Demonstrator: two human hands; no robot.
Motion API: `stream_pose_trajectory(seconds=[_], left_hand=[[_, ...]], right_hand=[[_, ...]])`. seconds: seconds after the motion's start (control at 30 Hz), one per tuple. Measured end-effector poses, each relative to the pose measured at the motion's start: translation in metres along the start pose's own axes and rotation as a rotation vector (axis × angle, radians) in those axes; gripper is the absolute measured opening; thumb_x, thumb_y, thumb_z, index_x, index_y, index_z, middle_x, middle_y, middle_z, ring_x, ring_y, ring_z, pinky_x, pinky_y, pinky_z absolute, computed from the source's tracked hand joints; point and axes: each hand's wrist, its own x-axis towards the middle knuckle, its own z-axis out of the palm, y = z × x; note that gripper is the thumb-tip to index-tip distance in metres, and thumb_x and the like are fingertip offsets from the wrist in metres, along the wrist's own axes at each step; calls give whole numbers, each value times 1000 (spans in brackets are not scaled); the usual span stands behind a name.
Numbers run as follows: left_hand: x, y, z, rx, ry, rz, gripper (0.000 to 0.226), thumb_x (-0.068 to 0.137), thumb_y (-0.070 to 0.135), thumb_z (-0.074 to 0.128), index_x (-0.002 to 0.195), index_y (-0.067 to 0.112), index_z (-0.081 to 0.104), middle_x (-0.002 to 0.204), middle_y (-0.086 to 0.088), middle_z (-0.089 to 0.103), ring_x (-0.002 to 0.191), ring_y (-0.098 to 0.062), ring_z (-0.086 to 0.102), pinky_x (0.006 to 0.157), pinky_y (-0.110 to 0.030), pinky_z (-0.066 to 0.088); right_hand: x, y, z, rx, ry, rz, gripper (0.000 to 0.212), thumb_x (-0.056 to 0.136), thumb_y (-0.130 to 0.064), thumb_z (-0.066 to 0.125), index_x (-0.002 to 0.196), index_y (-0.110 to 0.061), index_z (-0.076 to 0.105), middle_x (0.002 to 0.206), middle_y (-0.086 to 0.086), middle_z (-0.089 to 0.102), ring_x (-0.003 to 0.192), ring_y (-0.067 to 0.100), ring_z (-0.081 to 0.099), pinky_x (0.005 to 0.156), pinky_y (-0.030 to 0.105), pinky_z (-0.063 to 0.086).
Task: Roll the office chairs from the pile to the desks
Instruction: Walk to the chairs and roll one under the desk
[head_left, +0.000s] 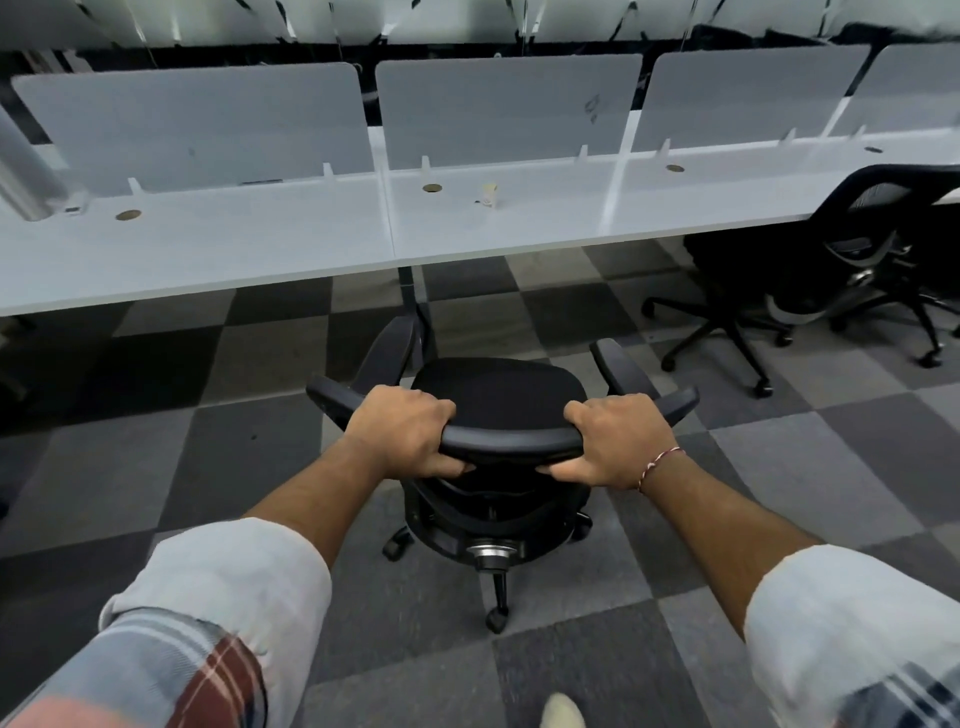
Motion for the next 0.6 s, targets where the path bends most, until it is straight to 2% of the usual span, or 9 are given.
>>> stream_pose_trajectory(seconds=[0.2, 0.4, 0.6], left_hand=[[85, 11, -8, 0, -11, 24, 57, 73, 86, 49, 80, 29, 50, 75, 10, 58, 69, -14, 60, 57, -30, 45], [170, 28, -16, 17, -32, 21, 54, 74, 85, 50, 79, 31, 48, 76, 11, 57, 69, -11, 56, 53, -29, 32], [251, 52, -24, 9, -6, 37, 56, 74, 84, 52, 79, 28, 51, 73, 9, 57, 68, -15, 59, 55, -29, 37]], right_hand=[[27, 71, 24, 9, 25, 15, 68, 69, -91, 35, 79, -24, 42, 68, -7, 59, 63, 18, 61, 53, 29, 40], [54, 144, 45, 21, 14, 37, 65, 73, -89, 40, 81, -24, 39, 72, -5, 61, 67, 20, 62, 59, 32, 48], [76, 222, 62, 47, 0, 68, 64, 71, -89, 40, 82, -26, 38, 73, -6, 61, 70, 20, 63, 59, 31, 45]])
